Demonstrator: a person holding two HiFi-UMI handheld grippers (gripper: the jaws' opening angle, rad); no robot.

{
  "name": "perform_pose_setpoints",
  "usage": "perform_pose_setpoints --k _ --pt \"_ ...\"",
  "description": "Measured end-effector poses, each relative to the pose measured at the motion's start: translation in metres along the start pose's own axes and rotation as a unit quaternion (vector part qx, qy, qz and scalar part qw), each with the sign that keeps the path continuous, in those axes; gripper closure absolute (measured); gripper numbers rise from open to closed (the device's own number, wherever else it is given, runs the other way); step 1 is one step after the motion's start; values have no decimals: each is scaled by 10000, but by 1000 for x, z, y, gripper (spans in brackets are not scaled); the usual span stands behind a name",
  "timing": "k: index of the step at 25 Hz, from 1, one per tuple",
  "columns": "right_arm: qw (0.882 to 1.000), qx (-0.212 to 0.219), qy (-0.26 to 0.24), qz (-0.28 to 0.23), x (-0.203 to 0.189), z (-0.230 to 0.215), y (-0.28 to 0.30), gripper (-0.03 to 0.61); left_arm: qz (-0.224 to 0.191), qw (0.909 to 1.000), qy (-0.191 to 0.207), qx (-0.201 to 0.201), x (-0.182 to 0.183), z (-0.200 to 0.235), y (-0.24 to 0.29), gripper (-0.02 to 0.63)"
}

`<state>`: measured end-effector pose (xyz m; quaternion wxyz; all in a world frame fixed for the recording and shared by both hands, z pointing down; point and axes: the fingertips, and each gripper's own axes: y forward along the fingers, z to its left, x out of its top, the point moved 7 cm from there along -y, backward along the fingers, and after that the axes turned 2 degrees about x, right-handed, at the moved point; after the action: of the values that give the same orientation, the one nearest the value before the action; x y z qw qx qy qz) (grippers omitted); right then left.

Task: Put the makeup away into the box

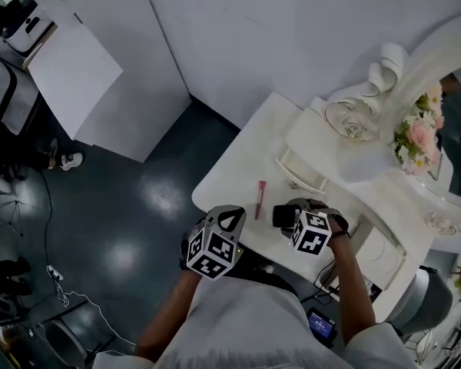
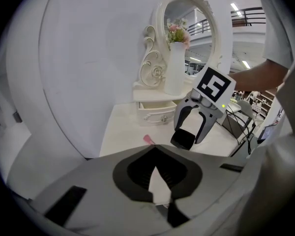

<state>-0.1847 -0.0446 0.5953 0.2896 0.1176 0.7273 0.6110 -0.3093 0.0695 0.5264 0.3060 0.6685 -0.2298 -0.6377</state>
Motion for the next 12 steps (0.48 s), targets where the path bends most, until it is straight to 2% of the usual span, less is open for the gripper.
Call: perform_pose_setpoints --k 3,9,12 --pt "9988 6 -400 285 2 3 5 285 -7 10000 -46 4 0 3 2 594" --pt "9971 -62 -673 350 8 2 8 285 -12 10000 -35 2 3 5 5 594" --pt "9929 -98 -1061 526 9 2 11 275 -3 10000 -16 -8 4 4 7 594"
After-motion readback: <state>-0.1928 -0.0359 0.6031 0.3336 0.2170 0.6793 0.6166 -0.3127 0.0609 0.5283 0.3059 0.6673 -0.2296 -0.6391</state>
